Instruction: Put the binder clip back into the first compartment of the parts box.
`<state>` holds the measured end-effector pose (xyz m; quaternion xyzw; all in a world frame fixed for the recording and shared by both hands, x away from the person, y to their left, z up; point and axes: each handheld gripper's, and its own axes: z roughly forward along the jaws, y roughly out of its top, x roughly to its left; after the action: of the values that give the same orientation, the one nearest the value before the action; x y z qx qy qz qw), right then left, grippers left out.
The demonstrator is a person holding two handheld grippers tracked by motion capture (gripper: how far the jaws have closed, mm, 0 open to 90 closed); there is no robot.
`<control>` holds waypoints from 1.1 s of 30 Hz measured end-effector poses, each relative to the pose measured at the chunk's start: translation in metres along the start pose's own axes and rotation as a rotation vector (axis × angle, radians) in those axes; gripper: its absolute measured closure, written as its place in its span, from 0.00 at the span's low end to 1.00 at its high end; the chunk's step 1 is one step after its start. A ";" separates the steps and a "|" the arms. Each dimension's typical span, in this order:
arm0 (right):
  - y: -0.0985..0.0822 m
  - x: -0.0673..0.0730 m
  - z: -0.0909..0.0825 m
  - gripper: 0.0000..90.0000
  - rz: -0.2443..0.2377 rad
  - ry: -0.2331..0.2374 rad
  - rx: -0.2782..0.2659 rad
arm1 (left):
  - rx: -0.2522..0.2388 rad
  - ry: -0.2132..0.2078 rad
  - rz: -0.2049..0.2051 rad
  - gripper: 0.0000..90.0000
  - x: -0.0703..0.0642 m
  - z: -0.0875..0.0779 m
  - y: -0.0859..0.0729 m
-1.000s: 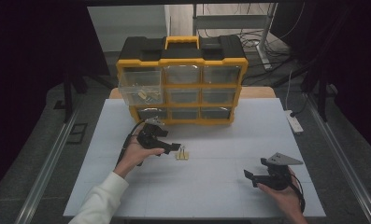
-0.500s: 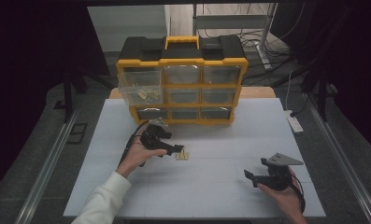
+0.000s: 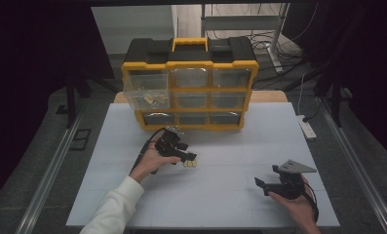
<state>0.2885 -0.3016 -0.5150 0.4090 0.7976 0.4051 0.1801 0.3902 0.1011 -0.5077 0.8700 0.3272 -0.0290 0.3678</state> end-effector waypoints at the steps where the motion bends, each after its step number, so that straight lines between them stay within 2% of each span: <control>1: 0.000 0.000 0.000 0.15 -0.001 0.001 0.000 | 0.004 -0.002 0.004 0.55 0.000 0.001 0.000; 5: 0.000 0.000 0.000 0.15 -0.003 0.001 0.001 | 0.011 -0.037 0.006 0.85 0.001 0.001 -0.001; 6: 0.000 0.000 0.000 0.15 -0.002 0.002 0.001 | -0.006 -0.074 -0.002 0.88 0.002 0.000 -0.001; 7: 0.000 0.000 0.000 0.15 -0.002 0.002 0.000 | -0.012 -0.108 0.005 0.94 0.003 -0.003 -0.001; 8: 0.000 0.000 0.000 0.15 -0.002 0.002 0.001 | -0.017 -0.125 0.020 0.98 0.002 -0.004 -0.001; 12: 0.000 0.000 0.000 0.15 -0.005 -0.004 0.004 | -0.003 -0.106 0.044 0.99 -0.003 -0.007 0.000; 14: 0.000 0.001 0.000 0.15 -0.007 -0.004 0.002 | -0.016 -0.099 0.047 0.99 -0.006 -0.010 0.000; 21: 0.000 0.000 -0.001 0.15 -0.003 0.001 -0.001 | -0.078 -0.070 0.067 0.99 -0.019 -0.029 0.002; 26: 0.000 0.001 -0.001 0.15 -0.002 0.001 -0.003 | -0.145 -0.031 0.077 0.99 -0.034 -0.053 0.001; 33: 0.001 0.001 -0.002 0.15 0.002 -0.005 -0.006 | -0.232 -0.008 0.083 0.99 -0.049 -0.084 -0.003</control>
<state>0.2871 -0.3013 -0.5135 0.4101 0.7957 0.4066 0.1828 0.3335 0.1316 -0.4342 0.8341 0.2907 0.0207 0.4684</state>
